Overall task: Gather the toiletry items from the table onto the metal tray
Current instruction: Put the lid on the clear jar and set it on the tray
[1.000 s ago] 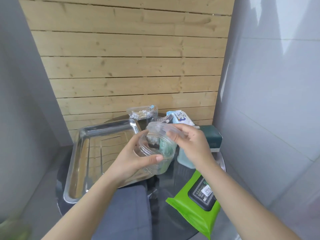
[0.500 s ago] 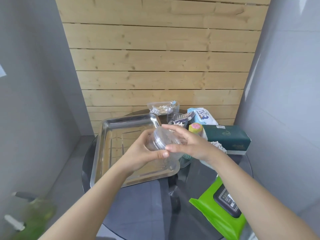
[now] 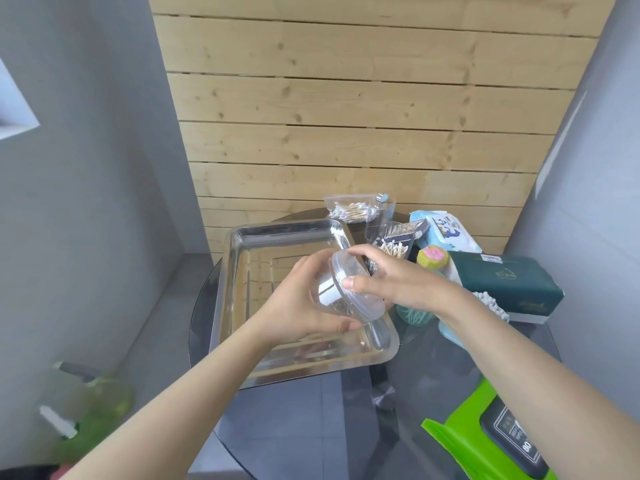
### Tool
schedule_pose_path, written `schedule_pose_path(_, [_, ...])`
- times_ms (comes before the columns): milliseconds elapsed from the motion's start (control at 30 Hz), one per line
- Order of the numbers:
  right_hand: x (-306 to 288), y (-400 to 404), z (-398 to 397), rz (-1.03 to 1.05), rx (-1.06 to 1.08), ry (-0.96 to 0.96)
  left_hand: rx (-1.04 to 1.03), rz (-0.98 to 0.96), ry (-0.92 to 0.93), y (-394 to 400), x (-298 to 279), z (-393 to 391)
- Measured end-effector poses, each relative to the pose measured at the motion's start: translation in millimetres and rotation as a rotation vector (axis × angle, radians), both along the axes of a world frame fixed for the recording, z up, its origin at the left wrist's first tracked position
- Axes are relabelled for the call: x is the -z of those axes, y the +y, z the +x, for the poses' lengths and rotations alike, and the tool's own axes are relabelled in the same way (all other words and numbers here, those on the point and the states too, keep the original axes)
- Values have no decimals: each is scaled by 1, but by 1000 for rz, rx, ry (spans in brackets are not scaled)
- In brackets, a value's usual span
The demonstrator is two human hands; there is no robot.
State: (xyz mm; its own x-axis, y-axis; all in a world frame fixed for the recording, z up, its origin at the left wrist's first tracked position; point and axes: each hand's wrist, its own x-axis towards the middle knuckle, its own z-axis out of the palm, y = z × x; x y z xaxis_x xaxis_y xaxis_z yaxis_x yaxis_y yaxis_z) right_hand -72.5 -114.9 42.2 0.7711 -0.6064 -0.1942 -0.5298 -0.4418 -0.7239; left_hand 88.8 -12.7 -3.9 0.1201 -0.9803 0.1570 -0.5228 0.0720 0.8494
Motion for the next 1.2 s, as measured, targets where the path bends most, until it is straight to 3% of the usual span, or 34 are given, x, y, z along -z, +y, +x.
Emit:
schedule_pose_path(167, [8, 2, 1, 71, -83, -83, 41, 126, 139, 1, 4, 11])
schedule_pose_path(267, [8, 3, 3, 32, -46, -90, -3, 95, 88, 4, 3, 7])
schedule_pose_path(367, [8, 7, 5, 2, 56, -46, -76, 59, -14, 7, 6, -3])
schedule_pose_path(433, [4, 8, 4, 1, 82, 16, -80, 72, 17, 8, 8, -6])
schedule_pose_path(567, [0, 6, 2, 117, -55, 71, 32, 131, 108, 8, 3, 6])
schedule_pose_path(733, [7, 8, 8, -32, 41, -18, -11, 101, 117, 4, 7, -1])
schedule_pose_path(1033, [10, 16, 16, -136, 203, -18, -118, -21, -124, 5, 9, -9])
schedule_pose_path(1200, [10, 5, 7, 197, -60, -46, -45, 76, 199, 1, 5, 10])
